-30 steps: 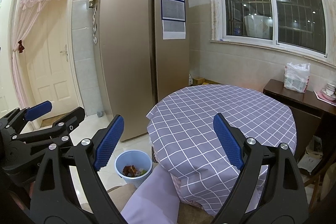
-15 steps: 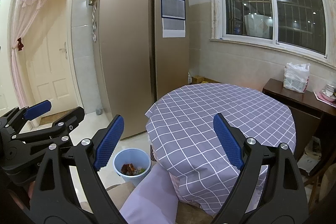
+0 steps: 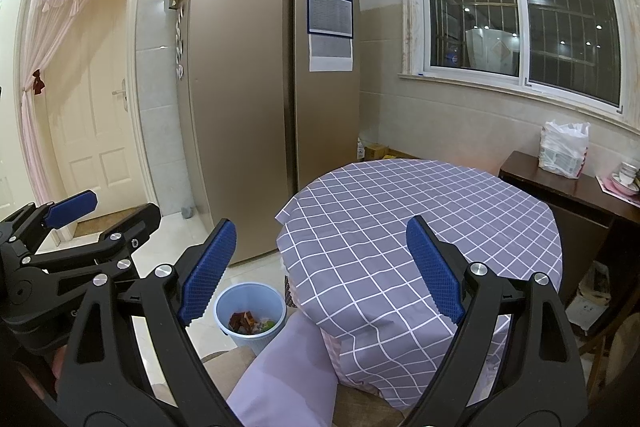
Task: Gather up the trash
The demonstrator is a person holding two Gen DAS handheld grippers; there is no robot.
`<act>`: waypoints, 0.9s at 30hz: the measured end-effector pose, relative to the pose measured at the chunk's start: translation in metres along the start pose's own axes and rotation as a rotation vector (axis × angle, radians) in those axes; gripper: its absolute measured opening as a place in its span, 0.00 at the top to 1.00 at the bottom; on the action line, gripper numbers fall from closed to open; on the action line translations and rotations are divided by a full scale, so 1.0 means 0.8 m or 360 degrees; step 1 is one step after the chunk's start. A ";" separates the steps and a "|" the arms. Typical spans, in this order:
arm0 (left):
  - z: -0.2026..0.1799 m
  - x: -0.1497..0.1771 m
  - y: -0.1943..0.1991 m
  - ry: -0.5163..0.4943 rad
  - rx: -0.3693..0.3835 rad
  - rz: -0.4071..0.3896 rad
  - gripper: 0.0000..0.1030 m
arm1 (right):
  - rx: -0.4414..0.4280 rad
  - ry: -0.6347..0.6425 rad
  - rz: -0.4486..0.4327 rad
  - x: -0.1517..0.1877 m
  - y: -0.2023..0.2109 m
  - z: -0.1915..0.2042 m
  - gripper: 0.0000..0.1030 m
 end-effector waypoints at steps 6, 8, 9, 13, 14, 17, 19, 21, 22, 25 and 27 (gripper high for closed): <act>0.000 0.000 0.000 0.0000 0.0001 0.0000 0.22 | -0.0001 0.0003 -0.0002 0.000 0.000 -0.001 0.17; 0.000 0.001 0.000 0.0001 0.0003 0.0006 0.22 | -0.0001 0.0000 0.0000 0.000 0.000 -0.001 0.17; 0.000 0.001 0.000 -0.0001 0.0003 0.0006 0.22 | 0.0000 -0.0001 0.0000 0.000 0.000 0.000 0.17; -0.001 0.004 -0.001 0.0001 0.0011 0.0011 0.22 | 0.0000 -0.0001 -0.0003 0.000 0.001 -0.002 0.17; -0.001 0.005 -0.001 0.0001 0.0010 0.0015 0.22 | 0.0002 0.0000 -0.0004 0.000 0.000 -0.002 0.17; -0.001 0.005 -0.002 0.0000 0.0002 0.0014 0.22 | 0.0001 -0.0002 -0.0002 0.001 0.000 -0.003 0.17; -0.001 0.006 -0.003 -0.0001 0.0004 0.0021 0.22 | 0.0001 -0.0005 0.0001 0.001 0.001 -0.004 0.17; -0.001 0.004 -0.004 -0.0003 0.0005 0.0021 0.22 | 0.0003 -0.0008 0.0003 0.002 0.002 -0.005 0.17; -0.001 0.004 -0.003 -0.0004 0.0004 0.0021 0.22 | 0.0003 -0.0008 0.0003 0.003 0.002 -0.006 0.17; -0.001 0.004 -0.003 -0.0004 0.0006 0.0023 0.22 | 0.0002 -0.0010 0.0005 0.003 0.002 -0.006 0.17; -0.001 0.005 -0.003 -0.0002 0.0006 0.0023 0.22 | 0.0003 -0.0011 0.0005 0.003 0.002 -0.006 0.17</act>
Point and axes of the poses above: each gripper's, at about its wrist camera, not at the fingertips, and y roughly against the way its jaws point, z to its left, x to its underside, the point moved 7 cm from there along -y, roughly the way its jaws point, and after that the axes turned 13 degrees about -x, right-handed, at the moved point
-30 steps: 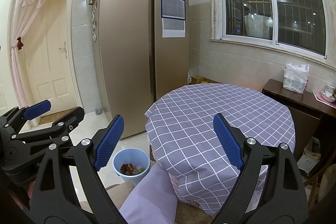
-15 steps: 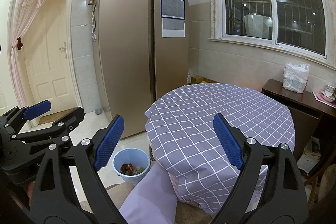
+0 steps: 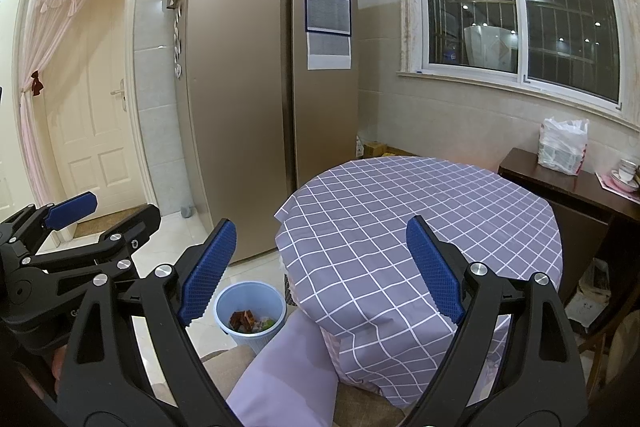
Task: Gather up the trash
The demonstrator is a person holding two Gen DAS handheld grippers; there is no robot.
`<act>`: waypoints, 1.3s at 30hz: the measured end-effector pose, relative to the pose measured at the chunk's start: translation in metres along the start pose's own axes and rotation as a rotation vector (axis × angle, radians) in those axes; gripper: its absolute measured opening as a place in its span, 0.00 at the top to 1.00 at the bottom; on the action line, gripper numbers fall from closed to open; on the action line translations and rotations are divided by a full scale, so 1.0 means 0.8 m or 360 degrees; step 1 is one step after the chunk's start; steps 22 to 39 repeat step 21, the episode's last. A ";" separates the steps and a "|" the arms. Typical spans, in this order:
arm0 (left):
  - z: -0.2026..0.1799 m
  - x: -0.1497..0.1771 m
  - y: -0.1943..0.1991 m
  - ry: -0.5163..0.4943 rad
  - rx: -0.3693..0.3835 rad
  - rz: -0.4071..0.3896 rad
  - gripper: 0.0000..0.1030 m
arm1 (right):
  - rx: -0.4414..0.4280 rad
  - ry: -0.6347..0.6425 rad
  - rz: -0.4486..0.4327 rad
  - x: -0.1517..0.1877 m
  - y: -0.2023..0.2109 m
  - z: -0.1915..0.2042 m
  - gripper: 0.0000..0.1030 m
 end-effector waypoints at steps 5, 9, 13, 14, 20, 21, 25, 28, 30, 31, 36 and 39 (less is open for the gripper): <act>0.001 0.000 -0.001 -0.0001 0.0001 0.0002 0.22 | 0.0000 -0.0001 0.0000 0.000 0.000 -0.001 0.17; 0.000 0.000 0.000 -0.0002 -0.0002 0.0001 0.22 | 0.0003 0.0000 0.0001 0.001 -0.001 -0.001 0.17; 0.000 0.000 -0.001 0.0001 -0.0006 0.0002 0.22 | -0.0001 -0.0010 0.0003 0.002 -0.001 -0.001 0.17; 0.000 0.001 -0.001 0.0000 -0.0010 0.0004 0.22 | 0.0001 -0.0012 0.0002 0.002 -0.001 -0.001 0.17; -0.001 0.006 -0.007 -0.0008 -0.0001 0.0035 0.22 | -0.0015 -0.0034 0.0021 0.006 -0.006 -0.001 0.17; -0.003 0.006 -0.010 -0.0017 -0.0006 0.0038 0.22 | -0.0009 -0.0036 0.0027 0.008 -0.008 -0.002 0.17; -0.003 0.006 -0.010 -0.0017 -0.0006 0.0038 0.22 | -0.0009 -0.0036 0.0027 0.008 -0.008 -0.002 0.17; -0.003 0.006 -0.010 -0.0017 -0.0006 0.0038 0.22 | -0.0009 -0.0036 0.0027 0.008 -0.008 -0.002 0.17; -0.003 0.006 -0.010 -0.0017 -0.0006 0.0038 0.22 | -0.0009 -0.0036 0.0027 0.008 -0.008 -0.002 0.17; -0.003 0.006 -0.010 -0.0017 -0.0006 0.0038 0.22 | -0.0009 -0.0036 0.0027 0.008 -0.008 -0.002 0.17; -0.003 0.006 -0.010 -0.0017 -0.0006 0.0038 0.22 | -0.0009 -0.0036 0.0027 0.008 -0.008 -0.002 0.17; -0.003 0.006 -0.010 -0.0017 -0.0006 0.0038 0.22 | -0.0009 -0.0036 0.0027 0.008 -0.008 -0.002 0.17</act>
Point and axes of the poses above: each gripper's, at about its wrist camera, not at the fingertips, and y roughly against the way its jaws point, z to its left, x to its underside, the point moved 7 cm from there along -y, roughly the way its jaws point, and after that the axes turned 13 degrees about -x, right-handed, at the moved point
